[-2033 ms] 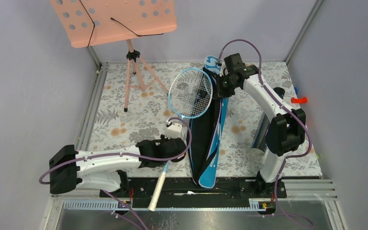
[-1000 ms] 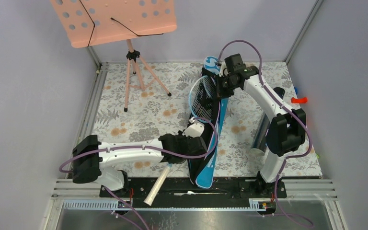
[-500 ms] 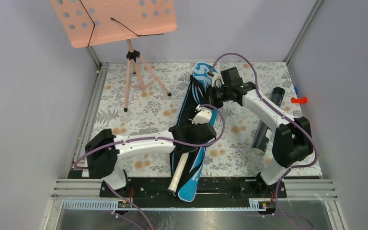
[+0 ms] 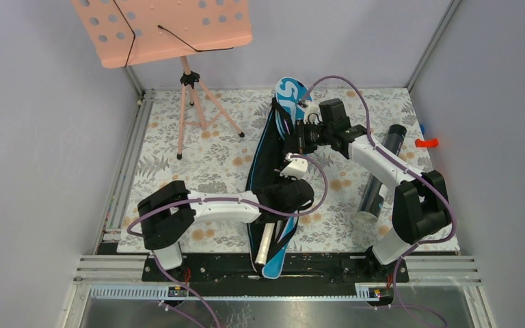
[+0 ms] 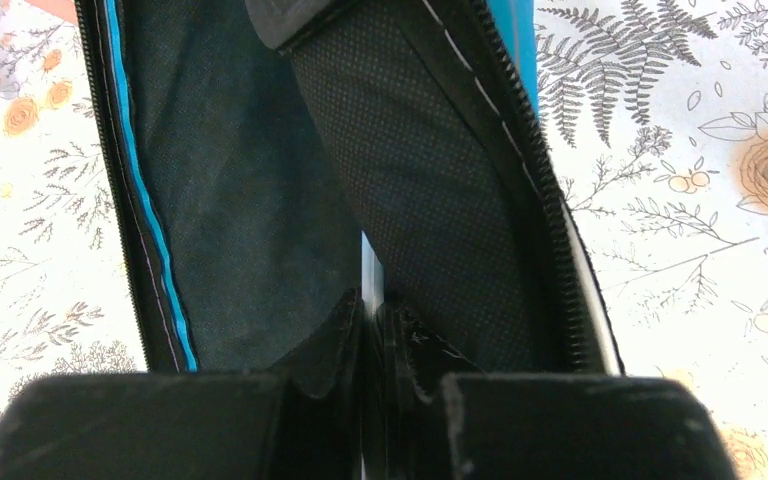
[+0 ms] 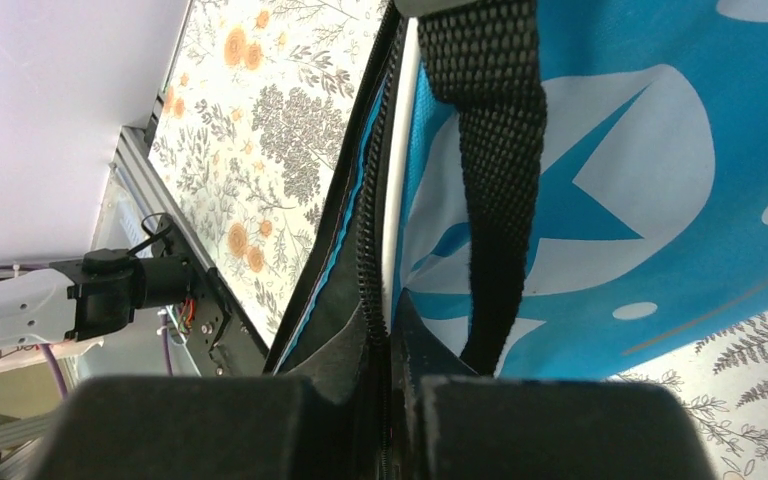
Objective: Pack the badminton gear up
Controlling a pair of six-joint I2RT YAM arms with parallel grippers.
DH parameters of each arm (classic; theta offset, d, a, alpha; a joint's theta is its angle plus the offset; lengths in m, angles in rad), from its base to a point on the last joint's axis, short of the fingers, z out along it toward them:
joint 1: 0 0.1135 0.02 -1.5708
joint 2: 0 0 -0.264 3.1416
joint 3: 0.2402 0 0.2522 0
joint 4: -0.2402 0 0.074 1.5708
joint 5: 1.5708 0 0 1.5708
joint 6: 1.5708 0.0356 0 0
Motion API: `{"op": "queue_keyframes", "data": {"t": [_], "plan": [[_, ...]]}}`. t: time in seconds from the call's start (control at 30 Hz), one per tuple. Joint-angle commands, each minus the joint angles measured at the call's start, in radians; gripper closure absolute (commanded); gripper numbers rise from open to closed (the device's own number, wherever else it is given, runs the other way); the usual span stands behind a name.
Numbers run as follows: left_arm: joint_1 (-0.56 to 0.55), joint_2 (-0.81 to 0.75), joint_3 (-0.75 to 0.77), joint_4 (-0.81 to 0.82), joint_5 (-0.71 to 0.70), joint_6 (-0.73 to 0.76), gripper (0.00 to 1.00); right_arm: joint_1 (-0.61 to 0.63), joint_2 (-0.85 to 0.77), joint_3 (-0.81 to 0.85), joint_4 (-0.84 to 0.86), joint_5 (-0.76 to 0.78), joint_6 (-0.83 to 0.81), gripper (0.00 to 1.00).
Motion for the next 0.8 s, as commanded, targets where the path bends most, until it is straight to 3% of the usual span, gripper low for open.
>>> {"op": "queue_keyframes", "data": {"t": [0.0,0.03,0.1,0.13,0.23,0.27,0.4,0.57,0.63,0.7,0.77], "plan": [[0.042,0.039,0.004,0.297,-0.047,0.023,1.00,0.064,-0.070,-0.003,-0.058,-0.314,0.044,1.00],[0.042,0.034,-0.008,0.299,-0.042,0.014,1.00,0.065,-0.068,0.005,-0.071,-0.308,0.039,1.00],[0.043,0.030,-0.040,0.309,-0.052,0.000,0.82,0.065,-0.068,0.015,-0.075,-0.309,0.039,1.00],[0.045,0.030,-0.059,0.315,-0.059,-0.001,0.78,0.064,-0.070,0.019,-0.078,-0.311,0.036,1.00],[0.045,0.024,-0.115,0.326,-0.057,-0.017,0.75,0.065,-0.089,0.019,-0.093,-0.305,0.022,1.00],[0.045,0.024,-0.132,0.329,-0.051,-0.030,0.75,0.065,-0.095,0.018,-0.096,-0.303,0.018,1.00],[0.044,0.014,-0.175,0.363,0.018,-0.107,0.97,0.065,-0.103,0.015,-0.091,-0.303,0.025,1.00],[0.041,0.030,-0.212,0.448,-0.035,-0.159,0.99,0.065,-0.120,-0.024,-0.005,-0.351,0.081,1.00],[0.037,0.030,-0.200,0.415,-0.040,-0.175,0.92,0.065,-0.126,-0.019,-0.013,-0.350,0.077,1.00],[0.029,0.033,-0.193,0.402,-0.037,-0.185,0.76,0.065,-0.123,-0.008,-0.016,-0.345,0.079,1.00],[0.017,0.027,-0.177,0.368,-0.037,-0.178,0.66,0.064,-0.117,0.008,-0.021,-0.342,0.082,1.00]]}}
